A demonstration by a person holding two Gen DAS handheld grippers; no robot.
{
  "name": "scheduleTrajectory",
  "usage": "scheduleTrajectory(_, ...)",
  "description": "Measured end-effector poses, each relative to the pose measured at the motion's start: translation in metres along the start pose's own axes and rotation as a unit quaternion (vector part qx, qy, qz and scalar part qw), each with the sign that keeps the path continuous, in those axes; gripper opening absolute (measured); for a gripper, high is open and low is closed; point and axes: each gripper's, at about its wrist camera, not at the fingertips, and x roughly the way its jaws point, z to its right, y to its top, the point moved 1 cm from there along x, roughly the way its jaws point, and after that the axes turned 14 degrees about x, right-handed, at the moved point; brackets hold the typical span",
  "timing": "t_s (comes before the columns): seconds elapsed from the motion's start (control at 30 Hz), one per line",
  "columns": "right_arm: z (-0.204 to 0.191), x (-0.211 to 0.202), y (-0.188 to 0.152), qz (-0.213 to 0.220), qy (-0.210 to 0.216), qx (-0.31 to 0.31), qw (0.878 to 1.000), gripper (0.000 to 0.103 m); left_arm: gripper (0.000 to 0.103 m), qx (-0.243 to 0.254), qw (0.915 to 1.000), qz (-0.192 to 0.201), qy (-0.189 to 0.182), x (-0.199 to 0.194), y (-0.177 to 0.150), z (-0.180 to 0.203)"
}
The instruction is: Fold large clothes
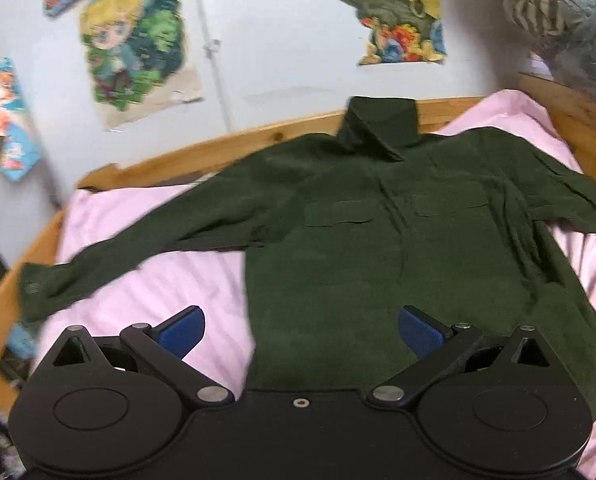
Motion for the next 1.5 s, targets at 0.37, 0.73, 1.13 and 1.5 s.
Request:
scheduleTrajectory(0.37, -0.008, 0.021, 0.007, 0.02, 0.025, 0.032, 0.999, 0.006, 0.102, -0.019, 0.9981, -0.006, -0.059, 0.119, 0.008, -0.009)
scheduleTrajectory(0.73, -0.116, -0.104, 0.063, 0.092, 0.208, -0.074, 0.971, 0.004, 0.102, -0.097, 0.9943, -0.008, -0.046, 0.11, 0.0, -0.033)
scheduleTrajectory(1.13, -0.347, -0.188, -0.017, 0.063, 0.457, -0.208, 0.862, 0.004, 0.102, -0.051, 0.9984, -0.004, -0.023, 0.076, -0.027, -0.036)
scheduleTrajectory(1.5, -0.455, -0.119, -0.154, -0.13, 0.519, -0.233, 0.812, 0.02, 0.102, -0.021, 0.9994, -0.009, -0.026, 0.116, -0.043, -0.057)
